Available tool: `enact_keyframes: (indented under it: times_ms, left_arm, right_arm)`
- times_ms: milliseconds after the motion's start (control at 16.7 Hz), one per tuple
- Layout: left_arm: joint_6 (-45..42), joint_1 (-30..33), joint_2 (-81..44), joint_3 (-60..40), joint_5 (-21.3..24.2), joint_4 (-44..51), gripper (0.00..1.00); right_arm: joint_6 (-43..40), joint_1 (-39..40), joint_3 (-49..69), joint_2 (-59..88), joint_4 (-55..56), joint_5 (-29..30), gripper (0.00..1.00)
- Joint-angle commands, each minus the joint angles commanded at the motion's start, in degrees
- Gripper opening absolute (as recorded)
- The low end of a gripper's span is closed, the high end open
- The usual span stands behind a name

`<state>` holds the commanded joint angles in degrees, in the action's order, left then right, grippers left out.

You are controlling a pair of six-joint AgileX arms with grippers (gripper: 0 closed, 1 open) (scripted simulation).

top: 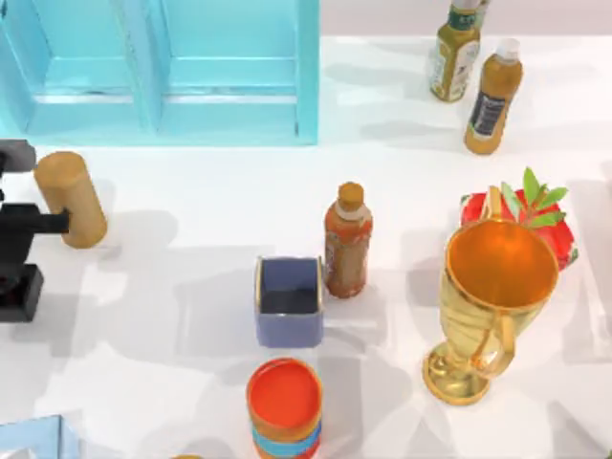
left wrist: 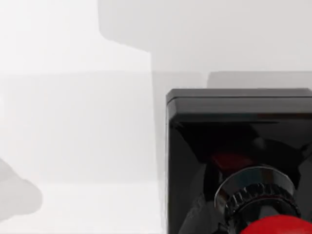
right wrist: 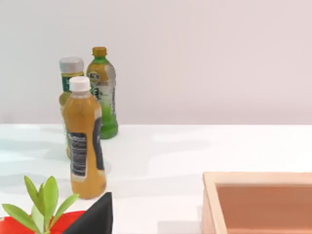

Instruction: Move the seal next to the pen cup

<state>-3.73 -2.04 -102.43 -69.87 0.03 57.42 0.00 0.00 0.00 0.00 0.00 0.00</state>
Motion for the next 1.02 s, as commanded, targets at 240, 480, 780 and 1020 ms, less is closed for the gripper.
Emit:
enact_keyframes:
  times_ms: [240,480,780,1020]
  left_arm:
    - [10.43,10.4,0.91,-11.89,0.07,14.67,0.0]
    - [19.11,18.85,2.85,-20.7,0.03,24.01,0.0]
    - [20.01,19.66,3.11,-21.62,0.04,24.91,0.0]
    - [23.27,22.8,-0.75,-21.62,0.05,21.16,0.0]
  right_arm:
    - [0.0,0.0,0.0,0.0,0.0,0.0,1.0]
    - [0.0,0.0,0.0,0.0,0.0,0.0,1.0]
    - [0.0,0.0,0.0,0.0,0.0,0.0,1.0]
    - [0.0,0.0,0.0,0.0,0.0,0.0,1.0]
